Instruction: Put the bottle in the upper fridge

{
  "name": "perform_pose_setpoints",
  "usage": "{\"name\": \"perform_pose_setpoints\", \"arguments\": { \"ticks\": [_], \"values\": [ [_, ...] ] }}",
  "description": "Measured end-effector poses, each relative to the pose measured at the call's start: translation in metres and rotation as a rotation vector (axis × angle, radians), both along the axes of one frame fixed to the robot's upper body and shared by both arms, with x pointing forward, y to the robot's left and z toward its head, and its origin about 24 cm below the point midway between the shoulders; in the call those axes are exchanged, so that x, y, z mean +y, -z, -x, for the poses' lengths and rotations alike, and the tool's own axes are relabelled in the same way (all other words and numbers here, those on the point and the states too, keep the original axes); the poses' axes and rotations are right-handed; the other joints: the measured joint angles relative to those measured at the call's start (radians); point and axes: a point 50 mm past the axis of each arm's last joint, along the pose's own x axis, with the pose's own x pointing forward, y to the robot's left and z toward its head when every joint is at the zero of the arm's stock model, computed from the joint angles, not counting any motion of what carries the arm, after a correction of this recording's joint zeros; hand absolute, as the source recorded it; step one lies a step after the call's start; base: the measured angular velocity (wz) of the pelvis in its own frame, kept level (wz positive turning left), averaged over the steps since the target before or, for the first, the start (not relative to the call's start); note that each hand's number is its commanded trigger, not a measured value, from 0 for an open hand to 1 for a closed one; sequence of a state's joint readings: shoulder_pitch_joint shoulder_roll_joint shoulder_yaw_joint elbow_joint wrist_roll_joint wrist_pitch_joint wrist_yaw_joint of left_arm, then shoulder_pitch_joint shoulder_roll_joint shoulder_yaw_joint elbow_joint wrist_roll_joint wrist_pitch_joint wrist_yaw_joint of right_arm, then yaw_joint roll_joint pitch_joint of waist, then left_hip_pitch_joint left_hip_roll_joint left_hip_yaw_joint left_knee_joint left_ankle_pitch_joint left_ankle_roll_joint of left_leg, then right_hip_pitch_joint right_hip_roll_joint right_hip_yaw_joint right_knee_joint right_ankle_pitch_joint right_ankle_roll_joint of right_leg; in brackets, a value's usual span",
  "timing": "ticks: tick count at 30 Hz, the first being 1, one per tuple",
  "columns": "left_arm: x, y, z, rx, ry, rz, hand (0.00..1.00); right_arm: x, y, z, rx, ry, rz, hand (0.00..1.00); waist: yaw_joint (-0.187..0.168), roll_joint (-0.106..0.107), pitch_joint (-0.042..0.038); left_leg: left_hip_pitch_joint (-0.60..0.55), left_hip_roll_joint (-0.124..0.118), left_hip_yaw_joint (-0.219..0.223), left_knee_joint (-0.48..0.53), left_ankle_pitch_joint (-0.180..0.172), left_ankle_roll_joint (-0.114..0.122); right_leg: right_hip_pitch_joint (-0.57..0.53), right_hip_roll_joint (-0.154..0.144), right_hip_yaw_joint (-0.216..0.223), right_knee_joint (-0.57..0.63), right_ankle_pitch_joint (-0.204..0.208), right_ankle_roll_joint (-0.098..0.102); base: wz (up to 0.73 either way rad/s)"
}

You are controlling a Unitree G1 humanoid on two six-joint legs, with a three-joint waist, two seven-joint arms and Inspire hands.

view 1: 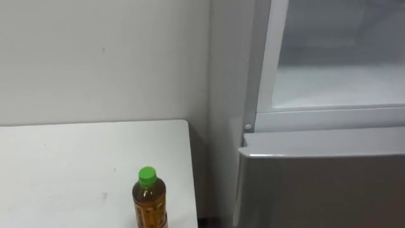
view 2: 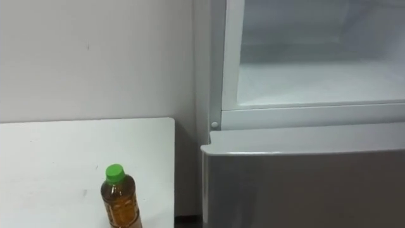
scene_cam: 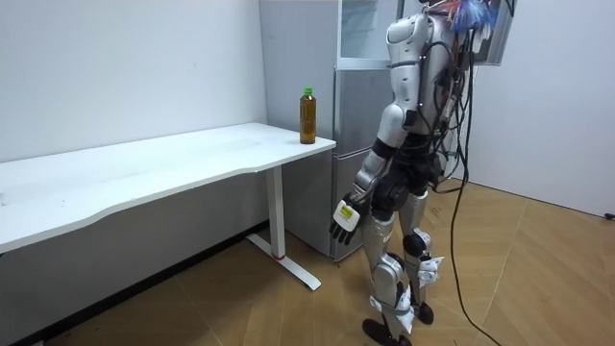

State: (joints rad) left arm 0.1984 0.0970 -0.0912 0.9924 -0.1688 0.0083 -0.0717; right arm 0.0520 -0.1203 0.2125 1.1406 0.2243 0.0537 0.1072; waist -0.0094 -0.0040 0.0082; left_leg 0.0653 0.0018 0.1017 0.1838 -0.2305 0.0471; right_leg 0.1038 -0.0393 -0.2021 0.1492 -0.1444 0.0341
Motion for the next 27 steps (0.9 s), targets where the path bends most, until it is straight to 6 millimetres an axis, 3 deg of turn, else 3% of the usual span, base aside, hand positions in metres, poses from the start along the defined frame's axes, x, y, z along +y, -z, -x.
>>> {"name": "perform_pose_setpoints", "arguments": {
  "ticks": [9, 20, 23, 27],
  "values": [
    [0.011, 0.002, 0.013, 0.009, -0.178, -0.059, 0.00, -0.002, 0.003, 0.013, 0.016, 0.056, 0.007, 0.00, 0.045, -0.010, -0.0014, 0.011, 0.000, -0.003, -0.001, 0.000, 0.000, 0.009, 0.000, -0.004, 0.000, 0.000, 0.000, 0.00],
    [0.015, 0.001, 0.014, 0.003, -0.182, -0.140, 0.00, -0.003, 0.002, 0.013, -0.003, 0.085, 0.029, 0.00, 0.045, -0.005, -0.0047, 0.017, 0.000, -0.010, 0.001, 0.000, 0.000, 0.017, -0.001, -0.018, -0.001, 0.000, 0.000, 0.01],
    [0.017, 0.000, 0.014, -0.006, -0.181, -0.176, 0.00, -0.003, 0.000, 0.008, -0.035, 0.068, 0.048, 0.00, 0.045, -0.004, -0.0047, 0.017, 0.000, -0.010, 0.001, 0.000, 0.000, 0.018, -0.001, -0.019, 0.000, 0.000, 0.000, 0.00],
    [0.022, -0.001, 0.017, 0.002, -0.183, -0.220, 0.00, -0.005, -0.012, -0.021, -0.176, 0.040, 0.077, 0.00, 0.046, -0.004, -0.0043, 0.017, -0.001, -0.009, 0.002, 0.001, -0.001, 0.018, -0.002, -0.017, 0.000, 0.000, 0.000, 0.00]
  ]
}}
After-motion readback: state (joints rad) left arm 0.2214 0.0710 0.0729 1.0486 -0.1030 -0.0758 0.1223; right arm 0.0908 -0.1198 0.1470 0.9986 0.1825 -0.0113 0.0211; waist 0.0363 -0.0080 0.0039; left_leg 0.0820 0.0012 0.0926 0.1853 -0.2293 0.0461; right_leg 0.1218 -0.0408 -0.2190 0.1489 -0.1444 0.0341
